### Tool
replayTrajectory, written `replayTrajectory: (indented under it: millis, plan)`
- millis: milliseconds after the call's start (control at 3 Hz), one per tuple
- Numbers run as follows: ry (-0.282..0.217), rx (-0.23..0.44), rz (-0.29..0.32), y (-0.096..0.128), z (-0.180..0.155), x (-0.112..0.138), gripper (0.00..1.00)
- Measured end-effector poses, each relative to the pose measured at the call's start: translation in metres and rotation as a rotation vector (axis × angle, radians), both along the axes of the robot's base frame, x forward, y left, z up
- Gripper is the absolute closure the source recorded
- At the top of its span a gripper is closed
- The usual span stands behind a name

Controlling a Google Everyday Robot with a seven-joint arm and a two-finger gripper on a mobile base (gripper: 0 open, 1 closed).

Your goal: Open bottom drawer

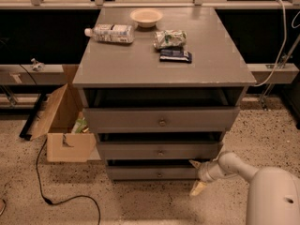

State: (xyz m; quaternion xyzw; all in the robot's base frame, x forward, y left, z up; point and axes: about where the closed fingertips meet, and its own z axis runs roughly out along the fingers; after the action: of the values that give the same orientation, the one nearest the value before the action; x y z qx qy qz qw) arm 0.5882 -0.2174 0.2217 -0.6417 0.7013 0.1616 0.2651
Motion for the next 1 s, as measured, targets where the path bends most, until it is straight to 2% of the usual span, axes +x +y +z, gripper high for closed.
replayTrajectory:
  millis: [333,667,1000]
  plan:
    - [-0.008,-0.039,0.013,0.003,-0.006,0.001,0.00]
    - [-0.020,-0.090,0.040,0.002,-0.022,0.011,0.00]
    - [-0.035,-0.111,0.061,-0.001,-0.035,0.022,0.00]
